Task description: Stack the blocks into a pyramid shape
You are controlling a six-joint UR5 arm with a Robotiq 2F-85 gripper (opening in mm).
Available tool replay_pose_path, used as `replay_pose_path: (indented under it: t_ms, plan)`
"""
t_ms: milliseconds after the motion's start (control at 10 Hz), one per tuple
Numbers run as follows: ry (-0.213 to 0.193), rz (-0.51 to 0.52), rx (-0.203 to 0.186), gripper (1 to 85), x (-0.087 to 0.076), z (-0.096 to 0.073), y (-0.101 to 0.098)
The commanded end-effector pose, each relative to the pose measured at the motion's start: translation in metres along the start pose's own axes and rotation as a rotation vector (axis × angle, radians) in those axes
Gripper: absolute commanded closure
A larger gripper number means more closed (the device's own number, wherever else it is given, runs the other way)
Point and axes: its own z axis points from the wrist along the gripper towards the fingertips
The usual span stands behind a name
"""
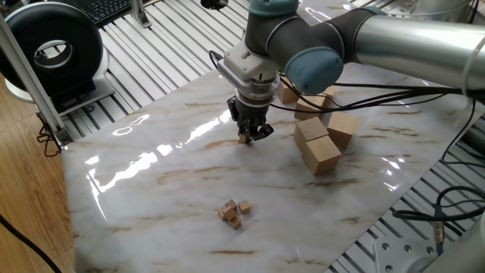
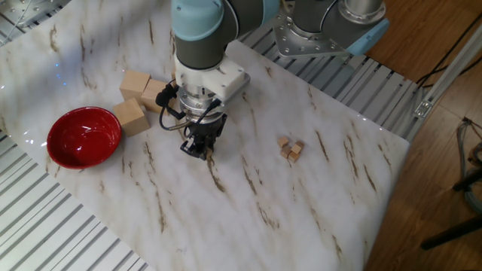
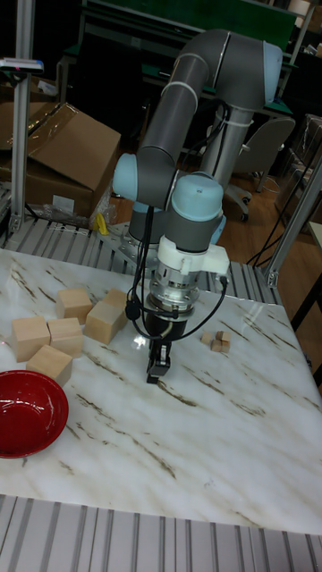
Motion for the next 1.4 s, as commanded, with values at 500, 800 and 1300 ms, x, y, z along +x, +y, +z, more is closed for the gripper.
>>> replay_pose_path:
  t_ms: [500, 800, 1300]
  plan:
    - [0.005, 0.049, 0.0, 76.0, 0.0036, 0.0017, -0.0017]
    - [0.021, 0.055, -0.007, 69.3, 0.0078, 0.002, 0.0004]
    - [0.028, 0.034, -0.012, 57.0, 0.0031, 0.0017, -0.0011]
